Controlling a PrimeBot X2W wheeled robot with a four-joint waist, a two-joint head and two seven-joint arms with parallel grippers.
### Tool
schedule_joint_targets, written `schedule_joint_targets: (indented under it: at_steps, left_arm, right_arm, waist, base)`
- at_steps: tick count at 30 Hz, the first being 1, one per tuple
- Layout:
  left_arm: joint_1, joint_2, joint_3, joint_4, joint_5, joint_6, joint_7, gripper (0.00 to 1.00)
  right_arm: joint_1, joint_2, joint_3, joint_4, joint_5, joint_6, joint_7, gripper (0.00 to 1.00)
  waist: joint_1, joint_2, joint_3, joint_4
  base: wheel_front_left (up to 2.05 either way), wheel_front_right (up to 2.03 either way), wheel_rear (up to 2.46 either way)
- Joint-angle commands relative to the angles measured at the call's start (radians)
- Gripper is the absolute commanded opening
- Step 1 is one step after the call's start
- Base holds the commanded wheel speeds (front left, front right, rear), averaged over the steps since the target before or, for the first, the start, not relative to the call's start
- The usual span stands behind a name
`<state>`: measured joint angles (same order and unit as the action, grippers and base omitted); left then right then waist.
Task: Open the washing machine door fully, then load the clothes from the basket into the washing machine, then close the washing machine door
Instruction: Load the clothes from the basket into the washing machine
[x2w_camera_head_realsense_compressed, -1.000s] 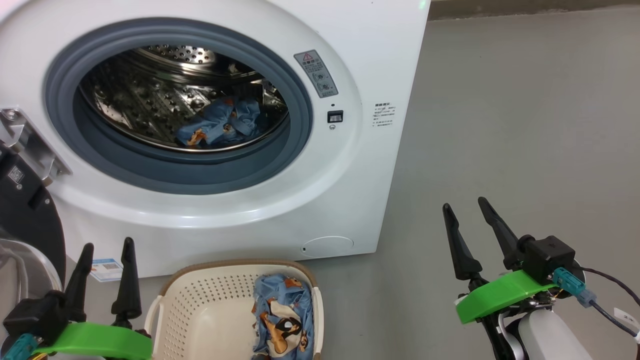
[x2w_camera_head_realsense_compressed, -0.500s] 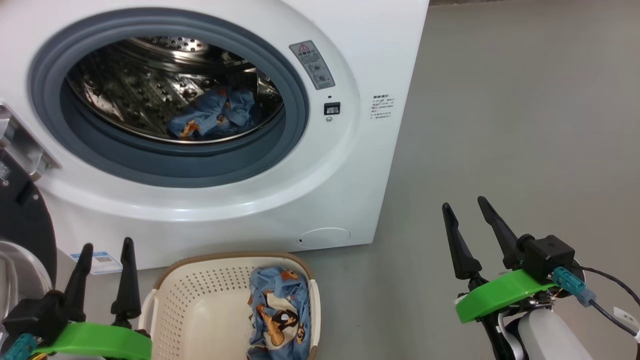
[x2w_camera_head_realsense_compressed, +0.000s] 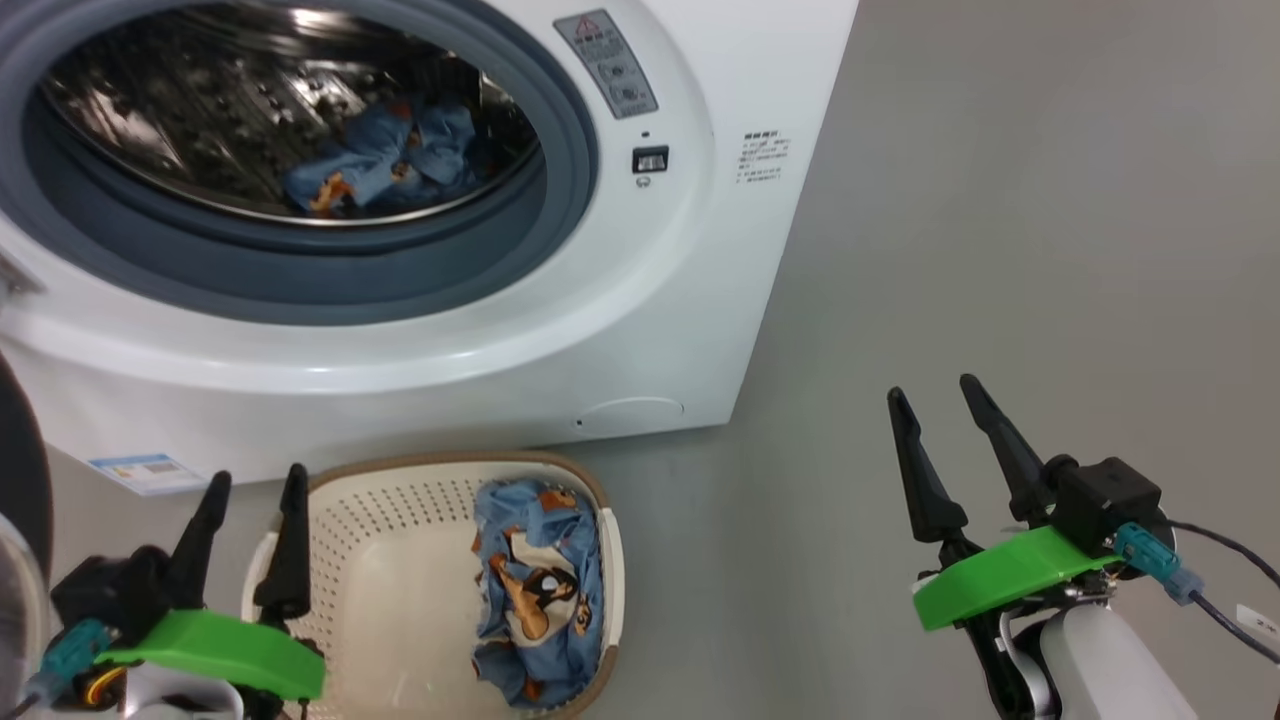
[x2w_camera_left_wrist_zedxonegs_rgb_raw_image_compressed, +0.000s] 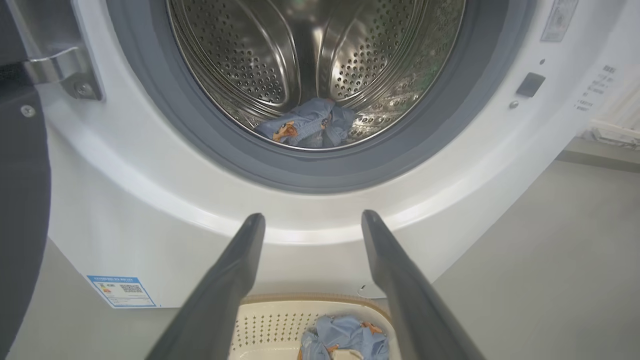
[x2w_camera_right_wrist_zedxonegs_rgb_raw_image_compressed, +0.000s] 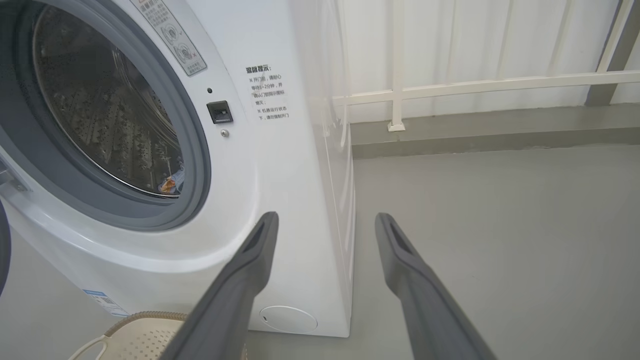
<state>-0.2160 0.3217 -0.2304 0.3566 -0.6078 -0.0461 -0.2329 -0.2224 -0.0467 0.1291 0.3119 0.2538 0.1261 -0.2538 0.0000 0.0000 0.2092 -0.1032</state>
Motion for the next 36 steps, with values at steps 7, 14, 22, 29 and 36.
schedule_joint_targets:
  at_steps: [7,14,22,29,36]
  left_arm:
    - [-0.114,0.035,-0.013,0.097,-0.014,-0.052,0.025,1.0]
    - [-0.182,0.058,-0.063,0.195,-0.024,-0.077,0.036,1.0]
    - [-0.269,0.097,-0.201,0.295,-0.064,-0.084,0.082,1.0]
    - [-0.362,0.16,-0.411,0.341,-0.178,-0.084,0.125,1.0]
    - [-0.45,0.194,-0.565,0.376,-0.248,-0.084,0.138,1.0]
  right_arm:
    - [-0.059,-0.004,0.027,-0.058,0.011,0.005,-0.008,1.0]
    - [-0.075,-0.004,0.035,-0.094,0.026,0.005,-0.008,1.0]
    - [-0.095,-0.004,0.044,-0.138,0.046,0.005,-0.008,1.0]
    - [-0.116,-0.004,0.055,-0.174,0.062,0.005,-0.008,1.0]
    - [-0.131,-0.004,0.069,-0.197,0.074,0.005,-0.008,1.0]
  waist:
    - [0.0,0.0,0.133,-0.032]
    - [0.0,0.0,0.228,-0.06]
    - [0.0,0.0,0.337,-0.085]
    - [0.0,0.0,0.444,-0.111]
    - [0.0,0.0,0.523,-0.133]
  base:
    - [0.0,0.0,0.0]
    - [0.0,0.0,0.0]
    - [0.0,0.0,0.0]
    - [0.0,0.0,0.0]
    - [0.0,0.0,0.0]
